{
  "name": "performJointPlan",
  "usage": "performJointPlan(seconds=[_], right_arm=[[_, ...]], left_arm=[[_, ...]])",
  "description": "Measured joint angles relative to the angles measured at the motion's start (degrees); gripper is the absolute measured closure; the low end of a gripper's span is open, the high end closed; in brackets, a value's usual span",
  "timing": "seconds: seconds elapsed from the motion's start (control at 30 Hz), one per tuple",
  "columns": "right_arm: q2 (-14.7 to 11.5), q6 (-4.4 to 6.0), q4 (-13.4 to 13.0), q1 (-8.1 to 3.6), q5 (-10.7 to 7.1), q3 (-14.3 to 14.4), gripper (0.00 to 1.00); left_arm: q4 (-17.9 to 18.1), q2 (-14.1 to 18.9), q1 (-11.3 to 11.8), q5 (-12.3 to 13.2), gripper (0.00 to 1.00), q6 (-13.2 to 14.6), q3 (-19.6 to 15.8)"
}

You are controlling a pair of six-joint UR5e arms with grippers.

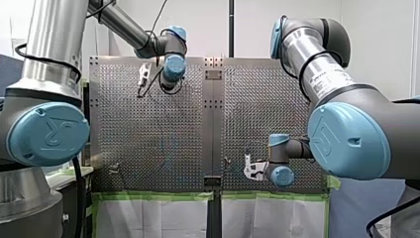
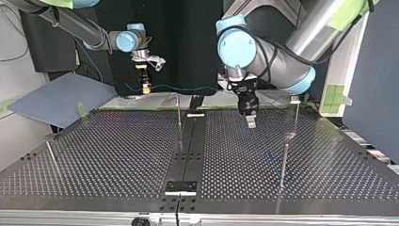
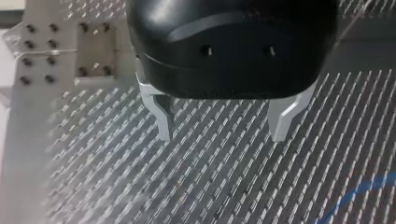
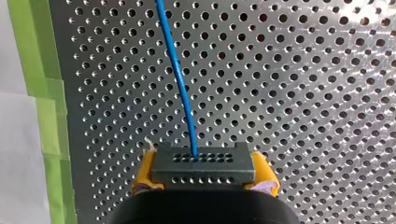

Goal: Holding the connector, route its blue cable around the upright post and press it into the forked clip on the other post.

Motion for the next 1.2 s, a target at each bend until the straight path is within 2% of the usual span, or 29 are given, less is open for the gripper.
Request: performJointPlan(seconds=[0.17, 0.33, 0.5, 0.6, 0.83, 1.03, 1.2], right_arm=[[0.0, -0.04, 0.02, 0.0, -0.01, 0.0, 0.93], [0.0, -0.08, -0.02, 0.0, -0.03, 0.02, 0.93], [0.0, -0.05, -0.17, 0.01, -0.07, 0.01, 0.93], [0.0, -0.02, -0.29, 0.01, -0.08, 0.01, 0.93], [0.0, 0.0, -0.53, 0.0, -0.09, 0.02, 0.93], [0.0, 0.0, -0.71, -0.01, -0.1, 0.01, 0.93], [0.01, 0.0, -0.87, 0.01, -0.12, 0.0, 0.93]], left_arm=[[2.65, -2.67, -1.49, 1.08, 0.0, -2.56, -2.11], [5.12, -4.04, -1.19, 2.89, 0.0, -5.0, -3.47], [7.62, -4.18, -0.37, 3.24, 0.0, -7.52, -3.62], [9.33, -3.75, 0.16, 3.0, 0.0, -9.23, -3.62], [12.93, -0.91, 1.11, 0.73, 0.0, -12.83, -3.63], [15.96, 1.92, 1.6, 1.01, 0.0, -15.84, -3.66], [18.56, 2.67, 1.76, 0.9, 0.0, -17.36, -3.86]])
